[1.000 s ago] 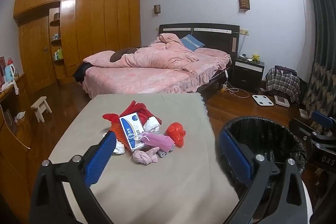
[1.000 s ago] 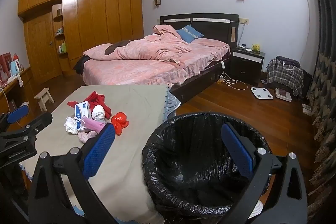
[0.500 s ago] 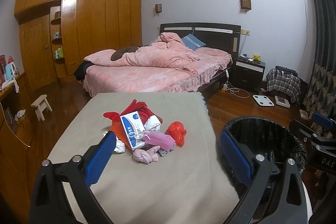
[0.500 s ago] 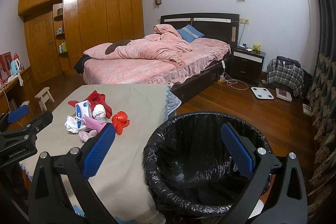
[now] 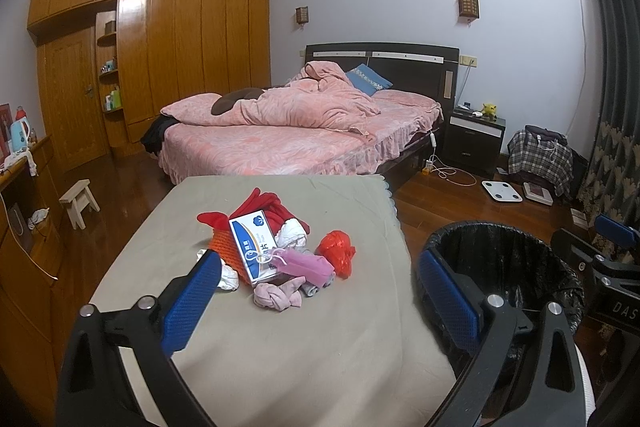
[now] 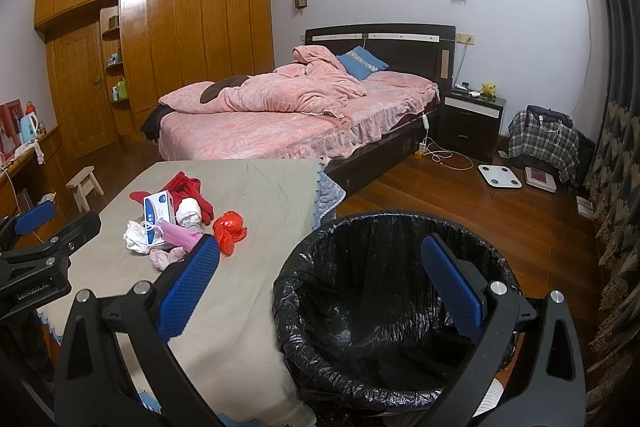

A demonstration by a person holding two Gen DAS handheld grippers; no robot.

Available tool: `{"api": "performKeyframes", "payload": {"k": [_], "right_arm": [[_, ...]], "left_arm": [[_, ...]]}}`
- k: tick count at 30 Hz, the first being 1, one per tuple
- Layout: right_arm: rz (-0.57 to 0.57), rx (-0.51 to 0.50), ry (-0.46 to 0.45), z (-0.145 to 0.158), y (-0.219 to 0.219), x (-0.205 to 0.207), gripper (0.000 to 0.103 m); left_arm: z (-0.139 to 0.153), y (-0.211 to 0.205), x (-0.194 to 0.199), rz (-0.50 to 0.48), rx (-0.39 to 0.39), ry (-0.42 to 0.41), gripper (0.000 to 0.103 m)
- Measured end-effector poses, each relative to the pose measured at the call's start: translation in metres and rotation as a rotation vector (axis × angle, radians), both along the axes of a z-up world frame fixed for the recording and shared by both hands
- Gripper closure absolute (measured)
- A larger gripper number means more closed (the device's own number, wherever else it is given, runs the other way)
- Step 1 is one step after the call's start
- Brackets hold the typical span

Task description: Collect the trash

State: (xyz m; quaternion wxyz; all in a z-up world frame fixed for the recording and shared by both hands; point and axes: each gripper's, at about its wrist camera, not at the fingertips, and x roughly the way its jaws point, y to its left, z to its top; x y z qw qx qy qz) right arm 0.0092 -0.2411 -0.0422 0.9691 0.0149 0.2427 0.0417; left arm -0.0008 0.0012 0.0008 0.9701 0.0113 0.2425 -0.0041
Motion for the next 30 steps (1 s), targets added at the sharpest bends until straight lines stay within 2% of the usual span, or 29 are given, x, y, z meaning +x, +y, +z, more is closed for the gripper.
{"api": "performKeyframes", "payload": {"k": [21, 26, 27, 30], "right_arm": [[0.0, 0.001, 0.004, -0.002, 0.001, 0.001, 0.005], [0.001, 0.001, 0.007, -0.003, 0.001, 0.002, 0.005], [0.001, 0.001, 0.007, -0.003, 0.001, 0.003, 0.005], [0.001, 0.001, 0.008, -0.003, 0.001, 0.004, 0.005]], "left_arm": [[-0.003, 0.003, 0.0, 0.0, -0.002, 0.005, 0.006], [-0.007, 0.003, -0.001, 0.0, -0.003, 0.006, 0.006], [-0.019, 0.007, 0.002, 0.003, -0.005, 0.008, 0.006], [-0.023, 0.008, 0.001, 0.004, -0.006, 0.01, 0.006]]}}
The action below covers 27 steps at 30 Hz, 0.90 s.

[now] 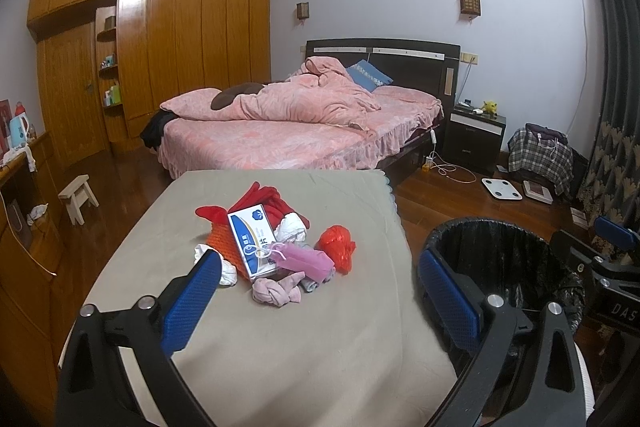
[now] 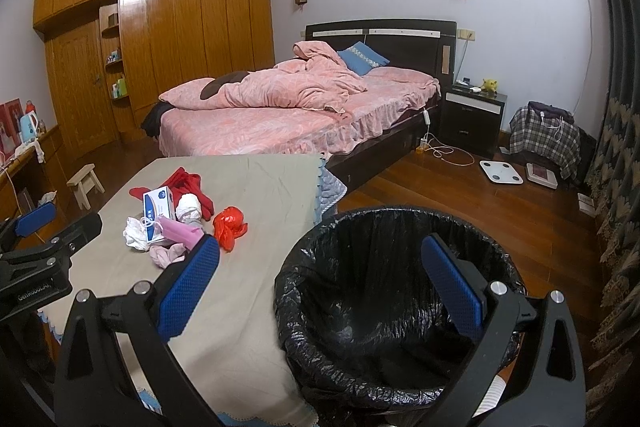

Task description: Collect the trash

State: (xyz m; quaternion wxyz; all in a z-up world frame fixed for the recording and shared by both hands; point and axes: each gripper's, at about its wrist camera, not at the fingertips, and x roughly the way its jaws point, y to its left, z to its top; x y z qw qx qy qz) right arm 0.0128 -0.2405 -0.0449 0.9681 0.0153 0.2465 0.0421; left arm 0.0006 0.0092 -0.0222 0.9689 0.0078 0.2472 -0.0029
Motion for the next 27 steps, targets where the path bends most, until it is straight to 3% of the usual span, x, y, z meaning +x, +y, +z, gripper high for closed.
{"api": "performKeyframes", "payload": {"k": [12, 17, 27], "right_arm": [[0.002, -0.001, 0.004, 0.0, 0.002, 0.0, 0.005], [0.015, -0.003, 0.011, -0.018, 0.011, 0.012, 0.005], [0.072, 0.005, 0.025, -0.042, 0.044, 0.066, 0.005]], "left_arm": [[-0.007, 0.001, 0.001, 0.003, -0.004, 0.007, 0.006], [-0.014, 0.007, 0.006, 0.012, -0.013, 0.011, 0.006], [-0.038, 0.055, 0.04, 0.148, 0.043, 0.007, 0.006]]}}
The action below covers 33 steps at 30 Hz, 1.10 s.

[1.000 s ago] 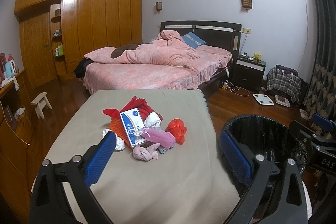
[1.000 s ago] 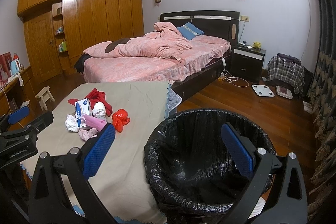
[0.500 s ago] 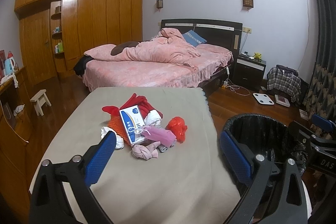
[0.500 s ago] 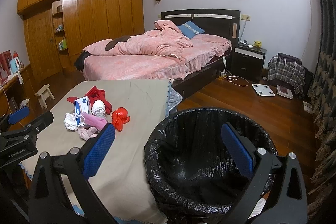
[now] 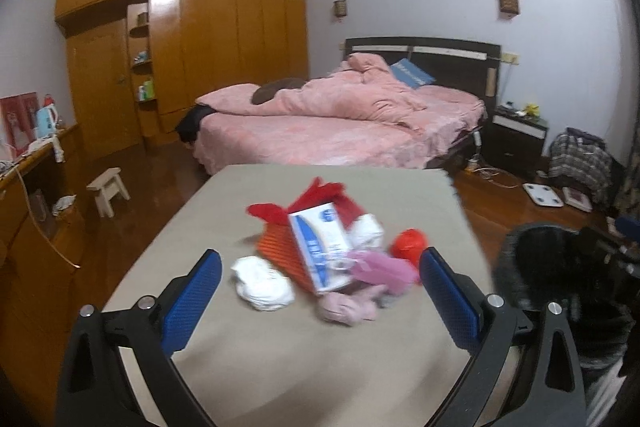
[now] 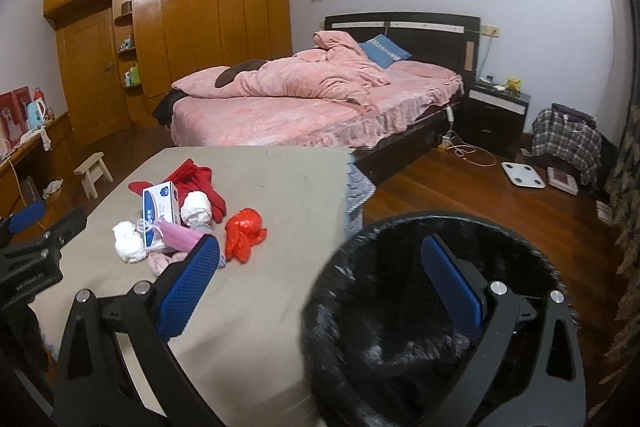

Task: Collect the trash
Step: 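Grasp the red plastic bag with the right gripper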

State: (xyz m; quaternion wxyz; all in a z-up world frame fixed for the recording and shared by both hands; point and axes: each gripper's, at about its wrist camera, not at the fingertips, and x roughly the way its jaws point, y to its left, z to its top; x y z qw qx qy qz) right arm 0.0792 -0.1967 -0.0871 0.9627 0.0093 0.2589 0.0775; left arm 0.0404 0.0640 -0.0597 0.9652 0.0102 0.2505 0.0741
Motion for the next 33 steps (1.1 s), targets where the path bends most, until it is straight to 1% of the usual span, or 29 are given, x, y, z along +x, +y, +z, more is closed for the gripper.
{"api": "performKeyframes", "payload": {"k": [3, 6, 11, 14, 15, 17, 21, 26, 29, 30, 31, 32, 33], "right_arm": [[0.024, 0.006, 0.014, -0.006, 0.016, 0.025, 0.005], [0.044, -0.011, 0.028, -0.014, 0.038, 0.051, 0.005], [0.052, -0.033, 0.051, -0.03, 0.065, 0.093, 0.006], [0.067, -0.062, 0.078, -0.043, 0.078, 0.112, 0.012], [0.071, -0.067, 0.088, -0.048, 0.082, 0.117, 0.016], [0.083, -0.067, 0.119, -0.057, 0.09, 0.128, 0.02], [0.092, -0.08, 0.16, -0.073, 0.1, 0.144, 0.022], [0.109, -0.117, 0.192, -0.086, 0.113, 0.156, 0.025], [0.119, -0.108, 0.221, -0.094, 0.115, 0.163, 0.033], [0.131, -0.098, 0.241, -0.095, 0.114, 0.165, 0.038], [0.147, -0.083, 0.254, -0.097, 0.114, 0.167, 0.049], [0.165, -0.066, 0.265, -0.098, 0.114, 0.168, 0.056], [0.188, -0.047, 0.278, -0.099, 0.114, 0.17, 0.069]], "left_arm": [[-0.008, 0.016, 0.009, 0.027, -0.014, 0.002, 0.006], [-0.015, 0.034, 0.02, 0.046, -0.027, -0.003, 0.006], [-0.029, 0.05, 0.039, 0.069, -0.018, 0.012, 0.006], [-0.034, 0.055, 0.048, 0.074, -0.016, 0.009, 0.006], [-0.035, 0.056, 0.05, 0.076, -0.017, 0.01, 0.006], [-0.039, 0.062, 0.058, 0.084, -0.026, 0.011, 0.006], [-0.042, 0.07, 0.064, 0.095, -0.029, 0.001, 0.006], [-0.048, 0.073, 0.072, 0.099, -0.022, 0.011, 0.007], [-0.05, 0.074, 0.073, 0.094, -0.028, 0.016, 0.008], [-0.05, 0.073, 0.073, 0.091, -0.03, 0.017, 0.008], [-0.051, 0.072, 0.074, 0.088, -0.031, 0.018, 0.008], [-0.051, 0.071, 0.074, 0.085, -0.03, 0.018, 0.008], [-0.05, 0.069, 0.074, 0.08, -0.03, 0.02, 0.008]]}}
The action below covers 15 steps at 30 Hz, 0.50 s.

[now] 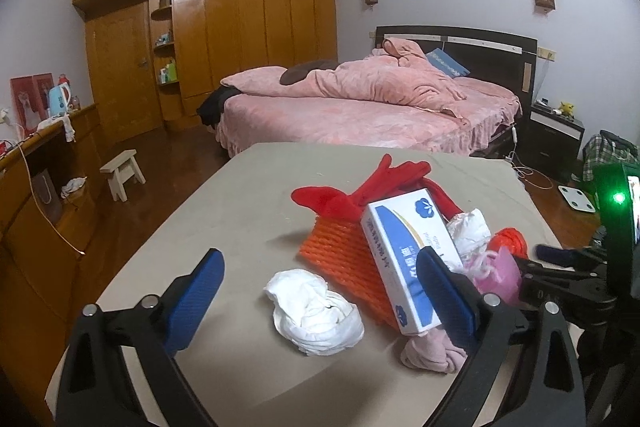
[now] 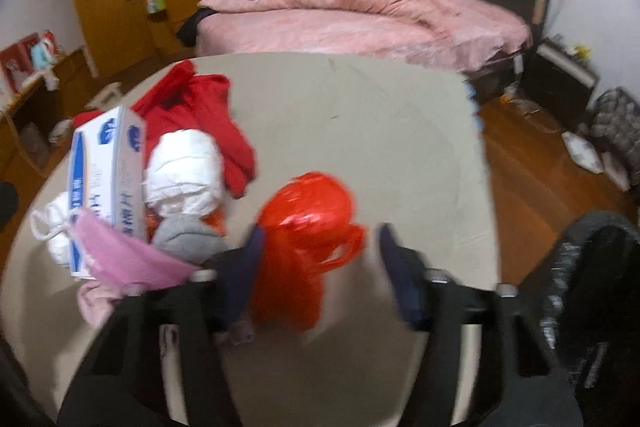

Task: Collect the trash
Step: 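Grasp the red plastic bag with the right gripper, then grasp the pink bag with the left gripper while the right gripper holds the red bag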

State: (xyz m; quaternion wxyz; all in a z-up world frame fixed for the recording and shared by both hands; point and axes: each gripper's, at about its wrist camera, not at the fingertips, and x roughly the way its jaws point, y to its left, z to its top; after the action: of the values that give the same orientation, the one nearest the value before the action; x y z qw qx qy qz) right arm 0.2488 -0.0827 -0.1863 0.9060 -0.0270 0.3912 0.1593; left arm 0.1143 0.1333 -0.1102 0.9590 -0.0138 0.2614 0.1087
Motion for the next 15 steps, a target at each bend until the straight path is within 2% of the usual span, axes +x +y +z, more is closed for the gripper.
{"api": "performKeyframes", "payload": {"k": [2, 3, 7, 15], "right_arm": [[0.025, 0.013, 0.017, -0.001, 0.002, 0.001, 0.076], [0.034, 0.018, 0.018, -0.001, 0.003, 0.0, 0.086], [0.05, 0.054, 0.011, 0.008, -0.001, -0.006, 0.088], [0.021, 0.098, -0.04, 0.034, -0.028, -0.026, 0.09]], "left_arm": [[0.0, -0.003, -0.001, -0.008, -0.005, 0.002, 0.009], [0.0, -0.004, -0.001, -0.014, -0.009, 0.002, 0.009], [0.0, -0.017, -0.003, -0.05, -0.01, 0.0, 0.009], [-0.001, -0.043, 0.0, -0.132, -0.025, 0.007, 0.019]]}}
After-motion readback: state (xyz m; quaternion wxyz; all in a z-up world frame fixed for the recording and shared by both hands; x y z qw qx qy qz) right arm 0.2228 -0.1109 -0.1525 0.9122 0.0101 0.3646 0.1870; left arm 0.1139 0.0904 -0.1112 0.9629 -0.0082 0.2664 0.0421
